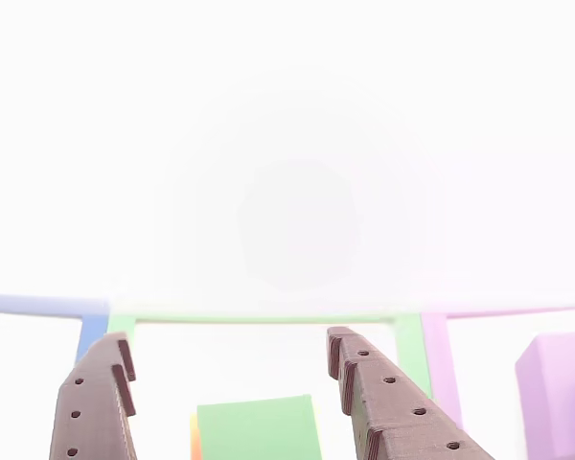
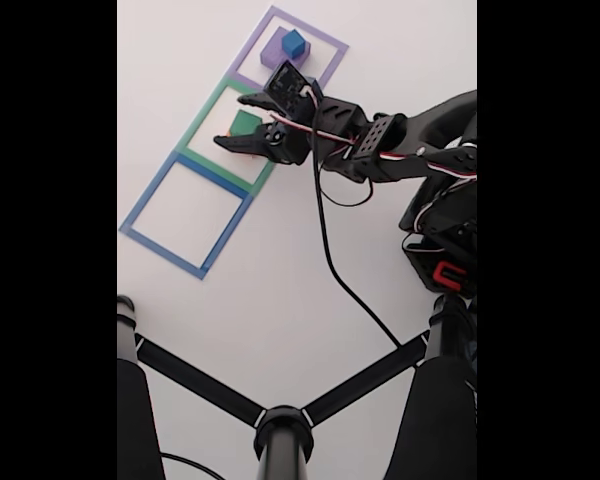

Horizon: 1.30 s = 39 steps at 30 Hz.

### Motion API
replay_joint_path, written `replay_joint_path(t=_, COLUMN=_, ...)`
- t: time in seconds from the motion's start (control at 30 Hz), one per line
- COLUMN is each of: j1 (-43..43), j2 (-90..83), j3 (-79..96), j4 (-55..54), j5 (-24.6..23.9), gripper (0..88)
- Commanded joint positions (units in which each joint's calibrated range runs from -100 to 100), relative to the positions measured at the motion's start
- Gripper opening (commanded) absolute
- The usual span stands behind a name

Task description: Tower of hanoi

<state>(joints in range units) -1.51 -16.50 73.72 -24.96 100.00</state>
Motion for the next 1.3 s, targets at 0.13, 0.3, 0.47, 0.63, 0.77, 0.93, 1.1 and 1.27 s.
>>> replay_joint_path(t=0.13, j1=2.70, j2=-20.67, j3=-23.51, j4=52.68, j5=0.00, gripper=4.7)
replay_joint_path(t=0.3, j1=5.44, j2=-24.12, j3=-39.23, j4=76.96, j5=0.00, gripper=2.3)
replay_joint_path(t=0.47, j1=9.03, j2=-24.28, j3=-58.50, j4=99.30, j5=0.00, gripper=1.9)
replay_joint_path(t=0.63, j1=12.99, j2=-22.20, j3=-75.22, j4=114.84, j5=0.00, gripper=1.5)
replay_joint_path(t=0.77, j1=14.67, j2=-21.00, j3=-82.30, j4=120.67, j5=0.00, gripper=1.9)
replay_joint_path(t=0.93, j1=15.20, j2=-21.40, j3=-80.67, j4=121.07, j5=0.00, gripper=3.4)
replay_joint_path(t=1.1, j1=17.64, j2=-24.52, j3=-69.58, j4=113.55, j5=0.00, gripper=14.6)
replay_joint_path(t=1.27, j1=20.77, j2=-27.33, j3=-57.68, j4=104.08, j5=0.00, gripper=24.0)
